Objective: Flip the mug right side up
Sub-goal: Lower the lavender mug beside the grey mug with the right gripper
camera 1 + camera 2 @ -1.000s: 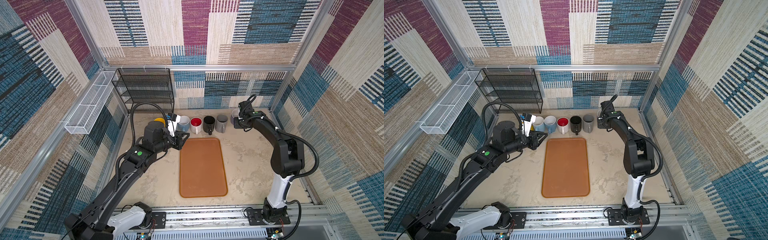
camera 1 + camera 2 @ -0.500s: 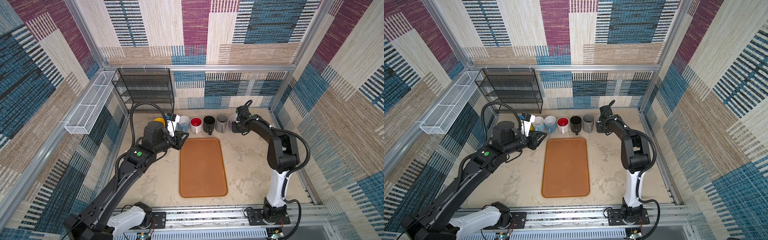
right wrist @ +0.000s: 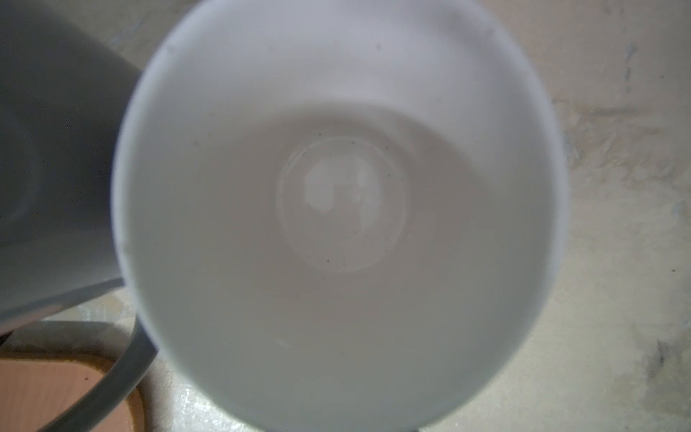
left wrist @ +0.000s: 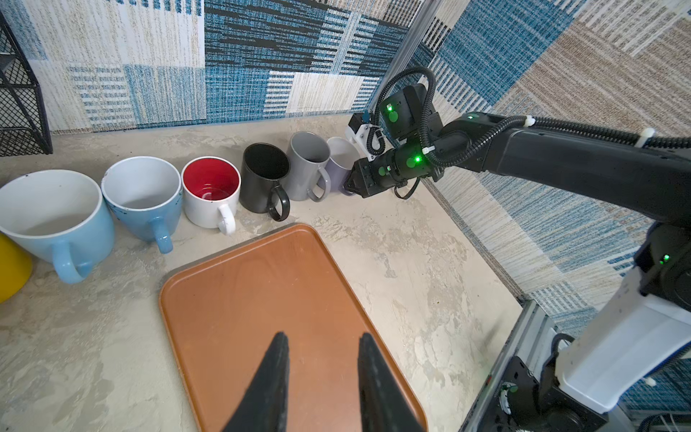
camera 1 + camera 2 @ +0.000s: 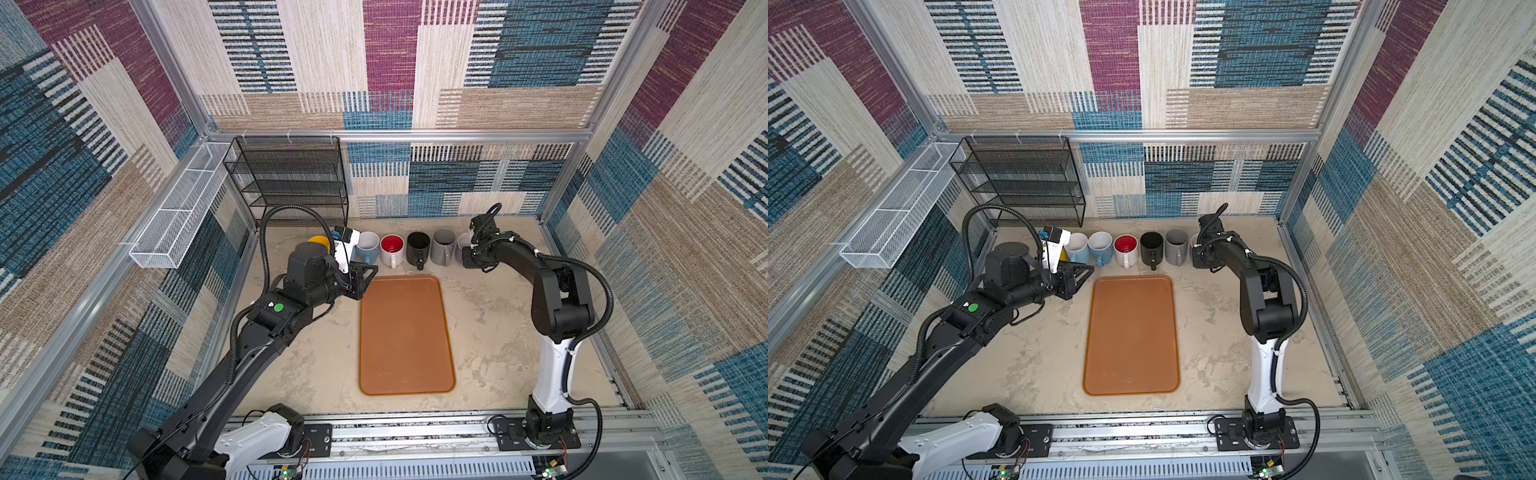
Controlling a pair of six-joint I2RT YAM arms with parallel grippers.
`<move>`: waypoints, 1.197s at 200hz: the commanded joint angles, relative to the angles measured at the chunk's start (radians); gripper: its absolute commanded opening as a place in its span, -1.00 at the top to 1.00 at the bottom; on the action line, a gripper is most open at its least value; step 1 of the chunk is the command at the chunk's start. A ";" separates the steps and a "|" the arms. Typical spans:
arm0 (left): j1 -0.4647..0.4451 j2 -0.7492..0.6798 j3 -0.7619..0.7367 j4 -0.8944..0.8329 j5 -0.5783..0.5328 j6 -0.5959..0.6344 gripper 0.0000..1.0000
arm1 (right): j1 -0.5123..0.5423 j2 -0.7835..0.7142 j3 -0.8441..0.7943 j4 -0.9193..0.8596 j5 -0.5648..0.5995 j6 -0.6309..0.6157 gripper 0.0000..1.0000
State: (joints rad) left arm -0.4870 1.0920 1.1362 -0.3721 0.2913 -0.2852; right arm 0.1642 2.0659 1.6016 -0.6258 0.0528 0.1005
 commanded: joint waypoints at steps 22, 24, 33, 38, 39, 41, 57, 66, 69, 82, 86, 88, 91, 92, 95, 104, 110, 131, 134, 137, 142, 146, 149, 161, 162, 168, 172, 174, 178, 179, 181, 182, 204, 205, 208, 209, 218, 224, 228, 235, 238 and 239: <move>-0.001 -0.004 0.009 -0.011 -0.011 0.020 0.39 | 0.000 0.005 0.009 0.061 0.013 -0.002 0.79; -0.001 -0.004 0.009 -0.011 -0.011 0.020 0.39 | 0.000 0.006 0.009 0.059 0.013 -0.001 0.79; -0.001 -0.005 0.011 -0.013 -0.011 0.020 0.38 | 0.000 0.008 0.013 0.058 0.019 -0.001 0.77; -0.001 -0.004 0.011 -0.014 -0.011 0.020 0.39 | 0.000 0.009 0.014 0.057 0.022 0.000 0.76; -0.001 -0.004 0.011 -0.014 -0.011 0.020 0.38 | 0.000 0.009 0.014 0.058 0.022 0.001 0.76; -0.001 -0.005 0.011 -0.014 -0.011 0.020 0.38 | 0.000 0.010 0.015 0.057 0.022 0.001 0.76; -0.001 -0.005 0.011 -0.015 -0.011 0.020 0.37 | 0.000 0.016 0.021 0.054 0.024 0.001 0.73; -0.001 -0.005 0.011 -0.016 -0.012 0.020 0.37 | -0.001 0.022 0.026 0.051 0.025 0.002 0.72; -0.001 -0.004 0.012 -0.017 -0.012 0.021 0.37 | -0.002 0.022 0.027 0.051 0.025 0.003 0.72; 0.000 -0.005 0.013 -0.019 -0.013 0.022 0.37 | -0.002 0.028 0.033 0.048 0.028 0.003 0.71; -0.001 -0.005 0.013 -0.020 -0.013 0.022 0.37 | -0.002 0.030 0.035 0.046 0.028 0.004 0.70; 0.000 -0.006 0.013 -0.020 -0.014 0.023 0.37 | -0.002 0.031 0.036 0.046 0.029 0.004 0.70; 0.000 -0.006 0.012 -0.020 -0.014 0.023 0.37 | -0.002 0.031 0.037 0.045 0.030 0.005 0.70; 0.000 -0.006 0.013 -0.020 -0.014 0.023 0.37 | -0.002 0.032 0.038 0.045 0.030 0.004 0.70; -0.001 -0.006 0.013 -0.020 -0.014 0.023 0.36 | -0.002 0.033 0.039 0.044 0.030 0.004 0.70; -0.001 -0.007 0.013 -0.021 -0.014 0.022 0.36 | -0.003 0.036 0.042 0.042 0.030 0.004 0.69; -0.001 -0.007 0.013 -0.022 -0.014 0.022 0.36 | -0.003 0.038 0.045 0.039 0.030 0.004 0.69; -0.001 -0.007 0.013 -0.024 -0.015 0.021 0.35 | -0.003 0.040 0.050 0.038 0.029 0.005 0.68; -0.001 -0.006 0.014 -0.023 -0.015 0.022 0.35 | -0.003 0.041 0.050 0.038 0.028 0.005 0.68; -0.001 -0.006 0.014 -0.024 -0.015 0.020 0.34 | -0.004 0.041 0.050 0.038 0.026 0.005 0.68; 0.000 -0.006 0.014 -0.025 -0.014 0.021 0.33 | -0.005 0.040 0.051 0.038 0.025 0.005 0.68; 0.000 -0.006 0.014 -0.024 -0.014 0.020 0.34 | -0.005 0.040 0.051 0.038 0.024 0.006 0.68; 0.000 -0.006 0.014 -0.024 -0.014 0.020 0.34 | -0.005 0.040 0.052 0.038 0.024 0.005 0.68; -0.001 -0.004 0.017 -0.027 -0.014 0.020 0.33 | -0.005 0.040 0.052 0.035 0.021 0.006 0.67; -0.001 -0.004 0.017 -0.027 -0.014 0.020 0.33 | -0.005 0.040 0.052 0.035 0.021 0.005 0.68; -0.001 -0.003 0.017 -0.026 -0.014 0.020 0.32 | -0.005 0.040 0.052 0.035 0.018 0.005 0.67; 0.001 -0.004 0.017 -0.027 -0.014 0.019 0.31 | -0.005 0.040 0.053 0.035 0.018 0.007 0.67; 0.000 -0.003 0.017 -0.027 -0.014 0.018 0.30 | -0.005 0.040 0.053 0.035 0.018 0.006 0.67; -0.001 -0.003 0.017 -0.026 -0.014 0.018 0.30 | -0.005 0.040 0.053 0.034 0.016 0.005 0.67; -0.001 -0.003 0.017 -0.026 -0.014 0.018 0.30 | -0.005 0.040 0.053 0.034 0.016 0.005 0.67; -0.001 -0.002 0.018 -0.026 -0.014 0.019 0.30 | -0.005 0.040 0.053 0.033 0.016 0.005 0.62; 0.000 -0.002 0.018 -0.026 -0.014 0.018 0.30 | -0.005 0.040 0.052 0.033 0.016 0.006 0.59; -0.001 -0.002 0.017 -0.027 -0.011 0.021 0.30 | -0.005 0.040 0.055 0.029 0.014 0.008 0.57; -0.001 -0.003 0.017 -0.027 -0.011 0.021 0.30 | -0.005 0.041 0.055 0.029 0.014 0.009 0.57; -0.001 -0.002 0.017 -0.026 -0.011 0.023 0.30 | -0.005 0.040 0.055 0.029 0.014 0.010 0.57; -0.001 -0.002 0.017 -0.026 -0.011 0.023 0.30 | -0.005 0.039 0.055 0.029 0.015 0.010 0.57; -0.001 -0.003 0.017 -0.026 -0.012 0.022 0.30 | -0.005 0.038 0.054 0.029 0.016 0.010 0.57; -0.001 -0.004 0.015 -0.027 -0.012 0.022 0.30 | -0.005 0.039 0.056 0.028 0.016 0.010 0.57; -0.001 -0.004 0.016 -0.027 -0.012 0.022 0.30 | -0.005 0.039 0.056 0.028 0.016 0.011 0.57; -0.001 -0.005 0.015 -0.027 -0.014 0.023 0.30 | -0.005 0.039 0.058 0.026 0.016 0.011 0.57; 0.000 -0.006 0.016 -0.026 -0.014 0.022 0.29 | -0.005 0.039 0.058 0.026 0.016 0.012 0.56; 0.000 -0.006 0.016 -0.026 -0.015 0.022 0.30 | -0.005 0.039 0.058 0.026 0.016 0.012 0.56</move>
State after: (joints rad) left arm -0.4870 1.0916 1.1461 -0.3946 0.2874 -0.2852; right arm 0.1577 2.1056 1.6485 -0.6201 0.0628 0.1009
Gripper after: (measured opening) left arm 0.350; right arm 0.216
